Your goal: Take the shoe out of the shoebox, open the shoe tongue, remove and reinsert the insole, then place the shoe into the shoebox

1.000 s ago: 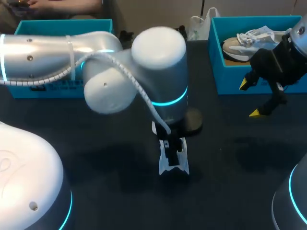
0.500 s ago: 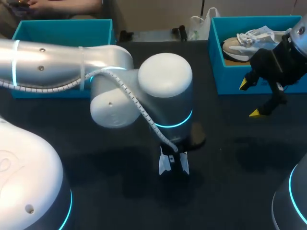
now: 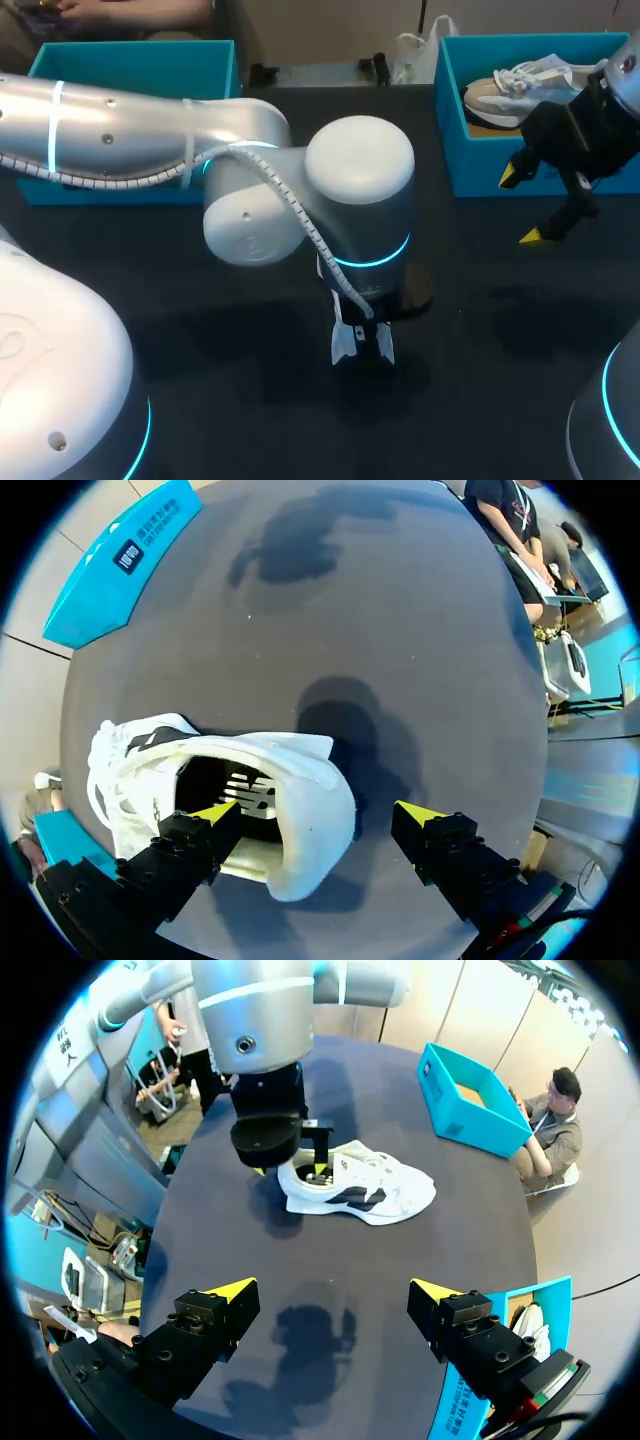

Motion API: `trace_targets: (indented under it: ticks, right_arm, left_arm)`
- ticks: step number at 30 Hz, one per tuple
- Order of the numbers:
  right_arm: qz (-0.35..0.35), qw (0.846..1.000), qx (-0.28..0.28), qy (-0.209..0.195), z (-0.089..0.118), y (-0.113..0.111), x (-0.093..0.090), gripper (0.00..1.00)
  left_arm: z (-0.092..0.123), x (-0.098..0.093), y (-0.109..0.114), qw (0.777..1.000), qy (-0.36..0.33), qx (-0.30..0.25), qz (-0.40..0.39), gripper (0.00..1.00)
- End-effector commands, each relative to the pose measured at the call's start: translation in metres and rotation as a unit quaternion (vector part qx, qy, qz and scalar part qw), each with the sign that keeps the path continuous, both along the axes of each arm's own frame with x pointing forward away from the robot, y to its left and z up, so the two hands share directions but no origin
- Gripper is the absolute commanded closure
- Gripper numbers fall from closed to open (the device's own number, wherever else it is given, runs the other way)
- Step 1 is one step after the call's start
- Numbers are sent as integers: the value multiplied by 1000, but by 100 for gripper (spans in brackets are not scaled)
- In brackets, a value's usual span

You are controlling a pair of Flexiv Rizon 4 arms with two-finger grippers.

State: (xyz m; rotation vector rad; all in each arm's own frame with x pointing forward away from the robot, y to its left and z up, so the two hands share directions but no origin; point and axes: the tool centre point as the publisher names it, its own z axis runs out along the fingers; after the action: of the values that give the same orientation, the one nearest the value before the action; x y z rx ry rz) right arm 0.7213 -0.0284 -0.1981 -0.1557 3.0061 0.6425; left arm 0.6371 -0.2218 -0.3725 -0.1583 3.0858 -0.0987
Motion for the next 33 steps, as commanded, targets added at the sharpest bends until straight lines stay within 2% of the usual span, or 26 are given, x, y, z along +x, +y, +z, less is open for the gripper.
trace_targets:
  ticks: [1,4,5,8,9,13,18,22,23,24,33]
  right_arm:
    - [0,1000,-1,0,-1,1,1,0]
    - [0,1000,-1,0,-1,1,1,0]
    - [0,1000,-1,0,-1,1,1,0]
    - [0,1000,-1,0,-1,1,1,0]
    - [0,1000,-1,0,-1,1,1,0]
    - [0,1000,-1,0,-1,1,1,0]
    - [0,1000,-1,0,-1,1,1,0]
    - [0,1000,-1,0,-1,1,1,0]
    - [0,1000,-1,0,-1,1,1,0]
    - [0,1000,-1,0,-1,1,1,0]
    - [0,1000,-1,0,-1,1,1,0]
  left_arm:
    - [-12,1,-9,1000,5,10,-3,0]
    - [-15,1,-6,1000,6,14,-3,11]
    - [-16,1,-6,1000,7,16,-4,21]
    - [-21,1,-3,1000,9,24,-8,30]
    - [-23,0,-2,1000,9,29,-9,39]
    - [-28,-2,1,999,17,36,-12,50]
    - [-33,-2,4,998,38,42,-14,59]
    - [-35,-2,5,997,54,49,-15,78]
    - [-35,-3,6,997,57,49,-15,93]
    - [-34,-3,7,997,60,53,-17,100]
    - [-14,-6,13,994,84,66,-35,100]
